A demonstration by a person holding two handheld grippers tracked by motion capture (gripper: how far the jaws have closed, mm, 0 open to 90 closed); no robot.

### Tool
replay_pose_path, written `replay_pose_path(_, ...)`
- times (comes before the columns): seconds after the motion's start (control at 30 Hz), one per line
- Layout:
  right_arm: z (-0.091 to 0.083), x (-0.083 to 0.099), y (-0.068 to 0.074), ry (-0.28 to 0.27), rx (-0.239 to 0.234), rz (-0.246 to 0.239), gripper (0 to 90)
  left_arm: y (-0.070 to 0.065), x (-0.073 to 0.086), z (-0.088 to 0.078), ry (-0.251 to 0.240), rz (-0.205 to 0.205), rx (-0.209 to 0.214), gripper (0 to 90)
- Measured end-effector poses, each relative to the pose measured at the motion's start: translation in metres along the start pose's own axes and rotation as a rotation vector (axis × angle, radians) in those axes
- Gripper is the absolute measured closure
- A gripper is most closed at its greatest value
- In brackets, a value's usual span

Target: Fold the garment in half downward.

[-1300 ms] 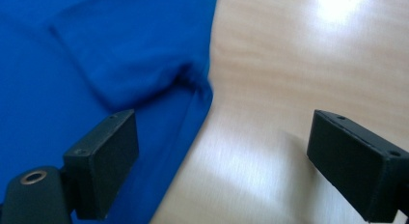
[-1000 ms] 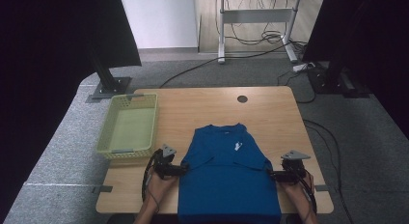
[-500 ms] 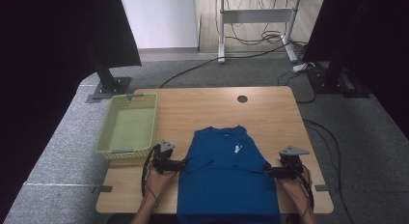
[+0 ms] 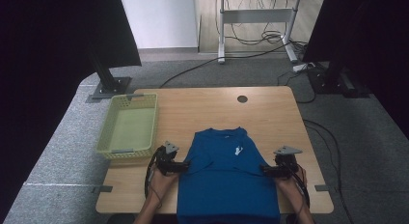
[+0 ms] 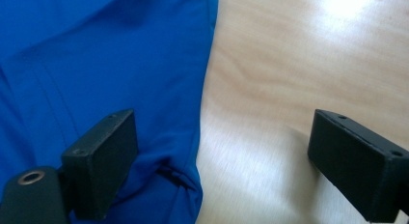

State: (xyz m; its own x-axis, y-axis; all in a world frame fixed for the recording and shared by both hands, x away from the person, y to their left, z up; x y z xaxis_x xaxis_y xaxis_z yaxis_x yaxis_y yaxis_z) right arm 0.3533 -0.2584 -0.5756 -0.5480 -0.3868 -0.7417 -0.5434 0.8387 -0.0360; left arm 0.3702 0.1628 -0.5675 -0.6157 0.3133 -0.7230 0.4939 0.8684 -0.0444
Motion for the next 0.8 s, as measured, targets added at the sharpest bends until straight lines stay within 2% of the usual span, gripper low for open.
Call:
replay_pose_path(0.03, -0.009, 0.006, 0.006, 0.013, -0.013, -0.007, 11.9, 0.0, 0.0, 0.0, 0.0, 0.0, 0.0, 11.2)
replay_pose_path(0.07, -0.009, 0.006, 0.006, 0.013, -0.013, -0.007, 11.9, 0.0, -0.004, -0.001, -0.009, 0.027, -0.025, 11.2)
replay_pose_path(0.13, -0.011, 0.005, 0.007, 0.016, -0.013, -0.022, 11.9, 0.0, -0.004, -0.001, -0.009, 0.027, -0.025, 12.5)
replay_pose_path(0.17, -0.011, 0.005, 0.007, 0.016, -0.013, -0.022, 12.3, 0.001, -0.018, 0.004, -0.023, 0.009, -0.015, 12.5)
replay_pose_path(0.2, -0.011, 0.005, 0.007, 0.016, -0.013, -0.022, 12.3, 0.001, -0.018, 0.004, -0.023, 0.009, -0.015, 12.4)
replay_pose_path(0.23, -0.006, -0.007, 0.003, -0.023, 0.005, -0.009, 12.0, 0.001, -0.018, 0.004, -0.023, 0.009, -0.015, 12.4)
replay_pose_path(0.27, -0.006, -0.007, 0.003, -0.023, 0.005, -0.009, 12.0, 0.0, -0.024, 0.014, -0.017, 0.014, -0.028, 12.4)
replay_pose_path(0.3, 0.005, -0.015, -0.002, -0.021, 0.017, -0.002, 11.7, 0.001, -0.023, 0.022, 0.001, 0.002, -0.033, 12.4)
replay_pose_path(0.33, 0.012, -0.015, -0.004, 0.0, 0.016, -0.005, 11.7, 0.003, -0.022, 0.023, -0.007, -0.016, -0.021, 11.1)
replay_pose_path(0.4, 0.014, -0.013, -0.003, -0.002, 0.014, -0.004, 11.8, 0.003, -0.019, 0.021, -0.019, -0.025, -0.021, 11.3)
replay_pose_path(0.57, 0.007, -0.007, 0.0, -0.003, 0.009, -0.004, 13.1, 0.002, -0.015, 0.018, -0.02, -0.027, -0.021, 11.4)
replay_pose_path(0.6, 0.007, -0.007, 0.0, -0.003, 0.009, -0.004, 13.1, -0.001, -0.007, 0.01, -0.018, -0.015, -0.01, 11.4)
replay_pose_path(0.63, 0.007, -0.007, 0.0, -0.003, 0.009, -0.004, 13.1, -0.001, -0.007, 0.01, -0.018, -0.015, -0.01, 11.3)
replay_pose_path(0.67, 0.001, -0.002, 0.005, -0.005, -0.001, -0.014, 13.7, -0.005, 0.001, 0.001, -0.01, 0.003, 0.01, 11.3)
replay_pose_path(0.7, -0.005, 0.004, 0.011, -0.005, -0.012, -0.022, 13.7, -0.004, 0.002, -0.001, 0.0, 0.007, 0.015, 11.3)
replay_pose_path(0.8, -0.007, 0.003, 0.013, -0.003, -0.013, -0.035, 13.9, -0.003, 0.0, -0.002, 0.003, 0.01, 0.014, 11.3)
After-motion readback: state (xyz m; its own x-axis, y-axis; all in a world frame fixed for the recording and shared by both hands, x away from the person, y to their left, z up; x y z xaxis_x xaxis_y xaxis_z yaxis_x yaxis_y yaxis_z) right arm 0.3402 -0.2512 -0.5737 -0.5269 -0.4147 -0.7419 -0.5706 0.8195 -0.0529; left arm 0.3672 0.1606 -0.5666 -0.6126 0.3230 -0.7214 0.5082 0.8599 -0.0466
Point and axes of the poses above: each handheld gripper's, and its own axes: z roughly forward along the jaws, x roughly out of its underside, y roughly to its left, the point moved 2 cm from there along z, roughly forward along the jaws, and after that the axes turned 5 degrees about -z, right-handed, at the moved point
